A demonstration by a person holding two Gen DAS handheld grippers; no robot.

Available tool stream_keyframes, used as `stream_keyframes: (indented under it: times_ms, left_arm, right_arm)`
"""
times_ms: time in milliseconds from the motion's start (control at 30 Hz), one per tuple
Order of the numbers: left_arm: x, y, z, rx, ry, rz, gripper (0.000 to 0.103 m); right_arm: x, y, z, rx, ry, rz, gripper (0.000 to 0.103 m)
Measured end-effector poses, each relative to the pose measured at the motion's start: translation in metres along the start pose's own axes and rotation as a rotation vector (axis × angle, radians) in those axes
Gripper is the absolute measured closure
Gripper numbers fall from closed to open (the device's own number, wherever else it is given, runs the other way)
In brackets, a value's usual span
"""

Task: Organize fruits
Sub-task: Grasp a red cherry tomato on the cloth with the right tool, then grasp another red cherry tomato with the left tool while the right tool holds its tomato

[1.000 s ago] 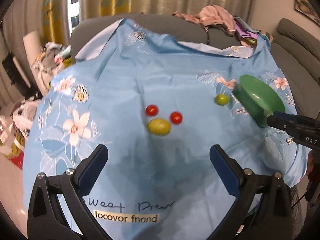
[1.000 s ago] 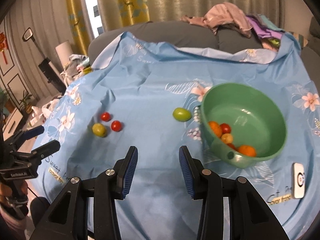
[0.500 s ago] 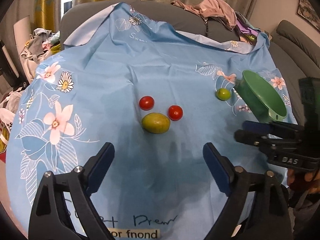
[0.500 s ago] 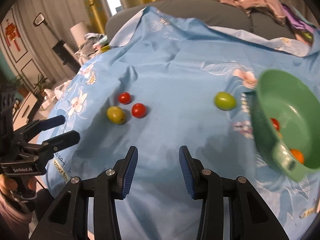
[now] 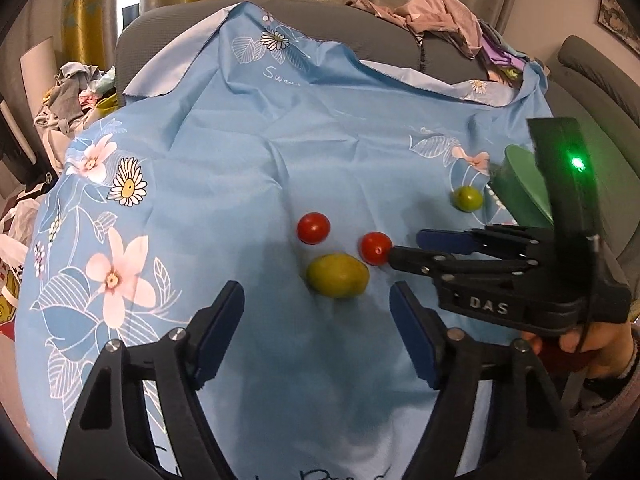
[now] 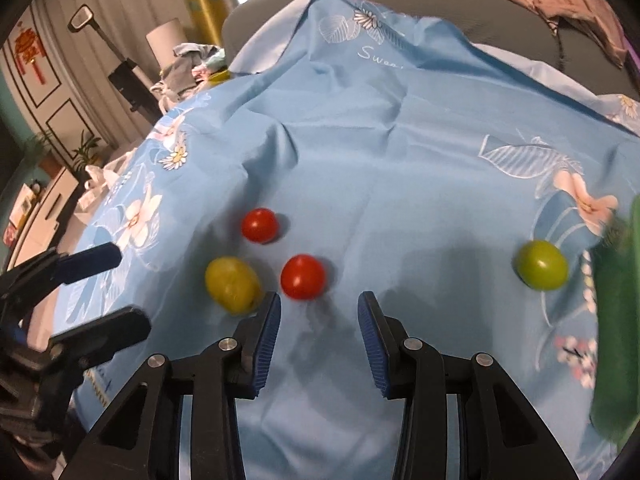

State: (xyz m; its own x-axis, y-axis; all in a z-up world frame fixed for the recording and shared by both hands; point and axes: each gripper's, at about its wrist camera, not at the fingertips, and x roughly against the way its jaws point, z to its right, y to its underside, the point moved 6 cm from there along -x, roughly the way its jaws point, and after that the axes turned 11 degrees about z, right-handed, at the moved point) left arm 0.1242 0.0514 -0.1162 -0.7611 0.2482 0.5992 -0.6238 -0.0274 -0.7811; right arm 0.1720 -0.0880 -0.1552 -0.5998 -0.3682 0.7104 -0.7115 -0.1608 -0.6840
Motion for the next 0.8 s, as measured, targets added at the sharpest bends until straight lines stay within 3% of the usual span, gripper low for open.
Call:
stream_keyframes:
  times_ms: [333, 467, 800]
  left_arm:
    - [-0.004, -0.004, -0.002, -0.015, 0.001, -0.007, 0.029]
    - [-0.005, -0.005, -0.003, -0.019, 0.002, -0.008, 0.029]
    - [-0.008, -0.006, 0.000, -0.030, 0.010, -0.017, 0.030]
  right_arm:
    - [-0.025, -0.003, -0.002, 0.007, -0.005, -0.040, 0.060]
    - [-0.029, -0.002, -0.002, 0.022, -0.001, -0.043, 0.072]
    - [-0.012, -0.001, 0.023, -0.033, 0.024, -0.005, 0.073]
